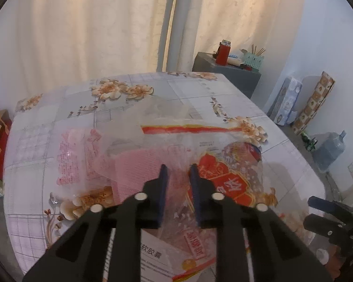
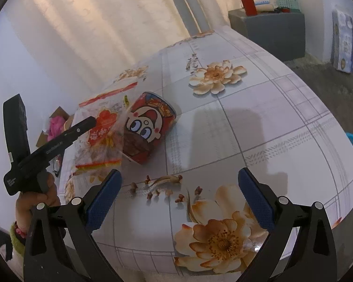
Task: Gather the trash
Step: 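Grasp the clear snack bag with red label using the left tool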
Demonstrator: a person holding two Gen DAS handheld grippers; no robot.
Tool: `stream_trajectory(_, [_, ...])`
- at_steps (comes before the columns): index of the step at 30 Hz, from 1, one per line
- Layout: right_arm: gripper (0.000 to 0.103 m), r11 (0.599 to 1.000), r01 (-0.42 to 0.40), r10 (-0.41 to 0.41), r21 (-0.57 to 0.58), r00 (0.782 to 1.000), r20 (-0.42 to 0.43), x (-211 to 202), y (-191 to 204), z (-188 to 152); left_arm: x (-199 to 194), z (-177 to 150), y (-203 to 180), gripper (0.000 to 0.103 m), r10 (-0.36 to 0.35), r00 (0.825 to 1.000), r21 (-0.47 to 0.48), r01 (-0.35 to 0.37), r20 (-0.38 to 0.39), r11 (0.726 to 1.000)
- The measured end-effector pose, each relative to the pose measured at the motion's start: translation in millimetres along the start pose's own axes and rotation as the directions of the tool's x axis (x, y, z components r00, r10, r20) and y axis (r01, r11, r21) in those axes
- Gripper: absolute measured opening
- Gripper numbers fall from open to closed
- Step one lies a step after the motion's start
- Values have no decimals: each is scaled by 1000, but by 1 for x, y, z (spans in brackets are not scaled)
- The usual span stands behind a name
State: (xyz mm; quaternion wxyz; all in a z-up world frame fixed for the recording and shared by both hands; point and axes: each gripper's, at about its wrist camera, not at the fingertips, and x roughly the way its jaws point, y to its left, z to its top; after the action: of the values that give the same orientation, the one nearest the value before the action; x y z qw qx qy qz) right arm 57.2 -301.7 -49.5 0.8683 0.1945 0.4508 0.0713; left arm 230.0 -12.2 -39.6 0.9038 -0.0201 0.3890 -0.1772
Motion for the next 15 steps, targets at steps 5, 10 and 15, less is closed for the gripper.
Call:
stream_trajectory(5, [95, 1000, 4, -4, 0, 1000, 2, -2, 0, -1, -11, -2, -3, 6, -12, 1000, -2, 13, 29, 1000])
stream_trajectory(10, [95, 1000, 8, -8, 4, 1000, 5, -5, -1, -1, -32, -4, -1, 5, -79, 996, -39, 81, 50, 996])
stream_trajectory(15, [95, 1000, 17, -17, 1, 1000, 14, -9, -4, -1, -68, -16, 6, 5, -145, 987, -67, 150, 67, 986])
